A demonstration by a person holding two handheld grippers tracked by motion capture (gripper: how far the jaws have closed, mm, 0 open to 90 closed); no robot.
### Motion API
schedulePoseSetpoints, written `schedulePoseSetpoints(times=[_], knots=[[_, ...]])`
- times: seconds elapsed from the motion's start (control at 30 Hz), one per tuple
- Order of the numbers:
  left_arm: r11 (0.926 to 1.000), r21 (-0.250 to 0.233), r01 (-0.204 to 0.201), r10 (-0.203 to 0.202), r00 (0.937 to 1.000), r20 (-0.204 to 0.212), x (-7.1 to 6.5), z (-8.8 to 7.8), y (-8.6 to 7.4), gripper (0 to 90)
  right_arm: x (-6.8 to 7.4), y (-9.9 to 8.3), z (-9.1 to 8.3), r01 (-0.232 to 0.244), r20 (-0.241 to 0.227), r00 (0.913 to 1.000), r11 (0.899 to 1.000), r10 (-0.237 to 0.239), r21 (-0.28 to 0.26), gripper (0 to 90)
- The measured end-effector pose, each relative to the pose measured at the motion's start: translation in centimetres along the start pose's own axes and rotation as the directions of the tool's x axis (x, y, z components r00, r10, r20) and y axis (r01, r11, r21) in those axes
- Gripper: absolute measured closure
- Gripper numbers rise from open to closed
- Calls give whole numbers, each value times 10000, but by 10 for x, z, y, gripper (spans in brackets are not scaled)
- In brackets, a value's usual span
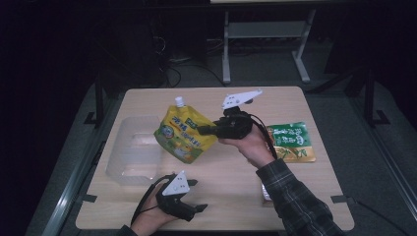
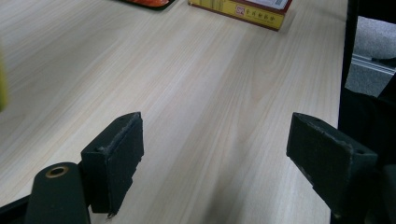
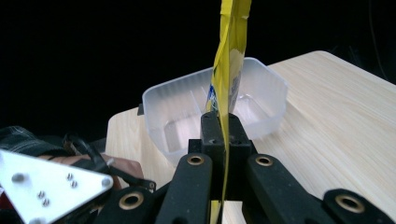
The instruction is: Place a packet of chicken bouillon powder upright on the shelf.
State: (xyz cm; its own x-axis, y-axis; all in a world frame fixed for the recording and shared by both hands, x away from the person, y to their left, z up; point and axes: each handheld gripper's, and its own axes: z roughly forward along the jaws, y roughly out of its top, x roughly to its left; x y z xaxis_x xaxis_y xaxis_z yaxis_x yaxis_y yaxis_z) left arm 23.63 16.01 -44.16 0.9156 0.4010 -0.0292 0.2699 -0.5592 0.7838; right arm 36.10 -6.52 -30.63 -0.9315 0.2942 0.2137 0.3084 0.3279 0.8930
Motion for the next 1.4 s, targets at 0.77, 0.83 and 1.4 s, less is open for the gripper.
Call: schedulePoseSetpoints(times=[0.77, 0.83, 1.4], knots=[[9999, 109, 5, -3, 9999, -137, -6, -1, -9, 183, 26, 55, 91, 635, -847, 9948, 9952, -571, 746, 900], [9999, 117, -5, 7, 9999, -135, -5, -1, -9, 184, 28, 57, 98, 671, -901, 9942, 9937, -591, 892, 900], [9998, 210, 36, -33, 9999, -141, -3, -1, -9, 184, 33, 49, 131, 688, -1055, 9930, 9863, -532, 1501, 900]])
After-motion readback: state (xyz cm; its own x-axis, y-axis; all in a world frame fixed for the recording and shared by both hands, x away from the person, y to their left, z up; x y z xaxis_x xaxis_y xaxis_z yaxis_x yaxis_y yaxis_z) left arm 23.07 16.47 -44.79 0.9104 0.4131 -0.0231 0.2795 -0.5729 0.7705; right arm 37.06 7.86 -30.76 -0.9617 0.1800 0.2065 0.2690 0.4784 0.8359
